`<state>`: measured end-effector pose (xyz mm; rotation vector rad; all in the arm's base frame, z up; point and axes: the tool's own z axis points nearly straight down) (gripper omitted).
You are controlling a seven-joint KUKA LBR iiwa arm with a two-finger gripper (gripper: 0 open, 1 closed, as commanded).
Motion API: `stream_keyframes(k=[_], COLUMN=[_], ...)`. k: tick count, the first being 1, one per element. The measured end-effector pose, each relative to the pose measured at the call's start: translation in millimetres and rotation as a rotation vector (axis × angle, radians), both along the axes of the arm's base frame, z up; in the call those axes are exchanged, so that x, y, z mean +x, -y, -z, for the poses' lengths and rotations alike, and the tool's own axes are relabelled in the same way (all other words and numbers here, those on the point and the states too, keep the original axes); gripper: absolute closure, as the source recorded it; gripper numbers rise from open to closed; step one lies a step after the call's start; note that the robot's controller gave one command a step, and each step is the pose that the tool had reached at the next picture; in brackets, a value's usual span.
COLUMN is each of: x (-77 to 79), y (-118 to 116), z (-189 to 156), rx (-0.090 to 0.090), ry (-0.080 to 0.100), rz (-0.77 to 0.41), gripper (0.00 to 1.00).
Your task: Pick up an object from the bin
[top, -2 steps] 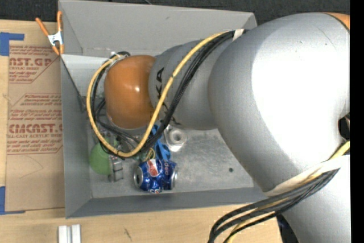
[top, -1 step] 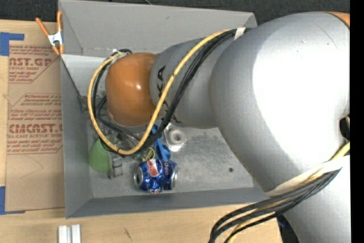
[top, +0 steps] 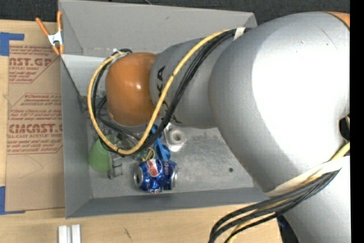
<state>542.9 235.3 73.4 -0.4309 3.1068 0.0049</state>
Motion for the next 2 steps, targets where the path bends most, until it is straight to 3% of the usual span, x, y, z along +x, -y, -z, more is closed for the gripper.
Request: stream_keyframes(k=[1, 2], x=[21.3, 25.2], y=[2, 12], z=[-103, -156], rx=[0.000, -0.001], ry=[0.007, 0.004], rz=[-0.008, -0.003], gripper=[1.00, 1.00])
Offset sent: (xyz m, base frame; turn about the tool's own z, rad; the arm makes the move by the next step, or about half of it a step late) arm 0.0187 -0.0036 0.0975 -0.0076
